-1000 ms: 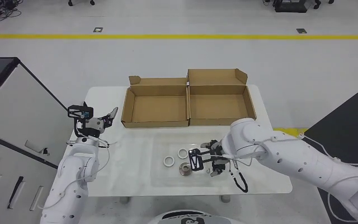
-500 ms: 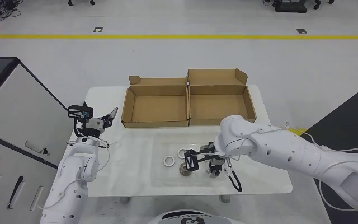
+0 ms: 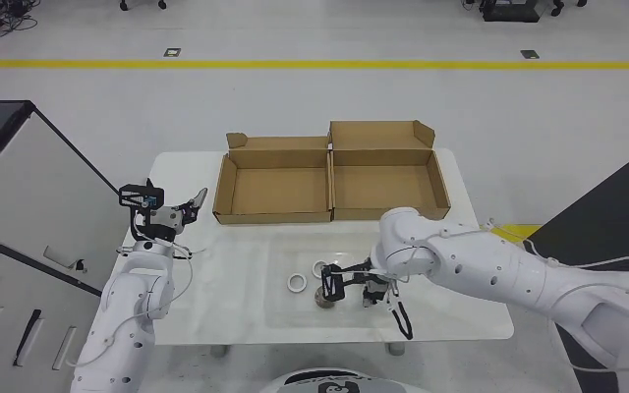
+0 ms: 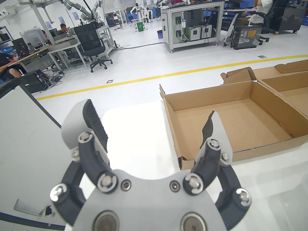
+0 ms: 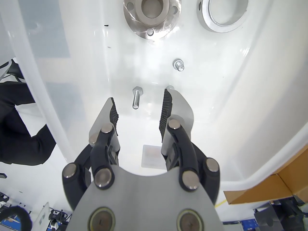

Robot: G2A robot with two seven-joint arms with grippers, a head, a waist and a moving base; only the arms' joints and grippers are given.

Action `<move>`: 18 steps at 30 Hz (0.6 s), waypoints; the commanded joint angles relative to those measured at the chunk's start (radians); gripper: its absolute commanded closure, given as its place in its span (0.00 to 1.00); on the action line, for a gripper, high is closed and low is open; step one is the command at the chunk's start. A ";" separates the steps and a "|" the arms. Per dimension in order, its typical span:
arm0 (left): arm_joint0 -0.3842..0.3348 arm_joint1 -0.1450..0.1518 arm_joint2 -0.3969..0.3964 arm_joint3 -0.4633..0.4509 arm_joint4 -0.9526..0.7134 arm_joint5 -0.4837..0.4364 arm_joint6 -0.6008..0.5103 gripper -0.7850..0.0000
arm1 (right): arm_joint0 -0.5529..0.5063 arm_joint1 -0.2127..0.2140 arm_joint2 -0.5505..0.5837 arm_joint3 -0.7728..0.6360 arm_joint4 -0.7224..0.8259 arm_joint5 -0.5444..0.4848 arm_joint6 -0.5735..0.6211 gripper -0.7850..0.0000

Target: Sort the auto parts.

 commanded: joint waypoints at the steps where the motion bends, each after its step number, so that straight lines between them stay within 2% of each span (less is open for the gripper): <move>1: 0.000 0.000 0.000 0.000 0.000 0.000 0.000 0.00 | -0.002 -0.001 0.000 -0.001 -0.001 0.006 0.006 0.53; 11: 0.000 0.000 0.000 0.000 0.000 0.000 0.000 0.00 | -0.011 0.002 0.000 -0.011 -0.003 0.021 0.021 0.62; 18: 0.000 0.000 0.000 0.000 0.000 0.000 0.000 0.00 | -0.020 0.000 0.000 0.001 -0.008 0.016 0.016 0.65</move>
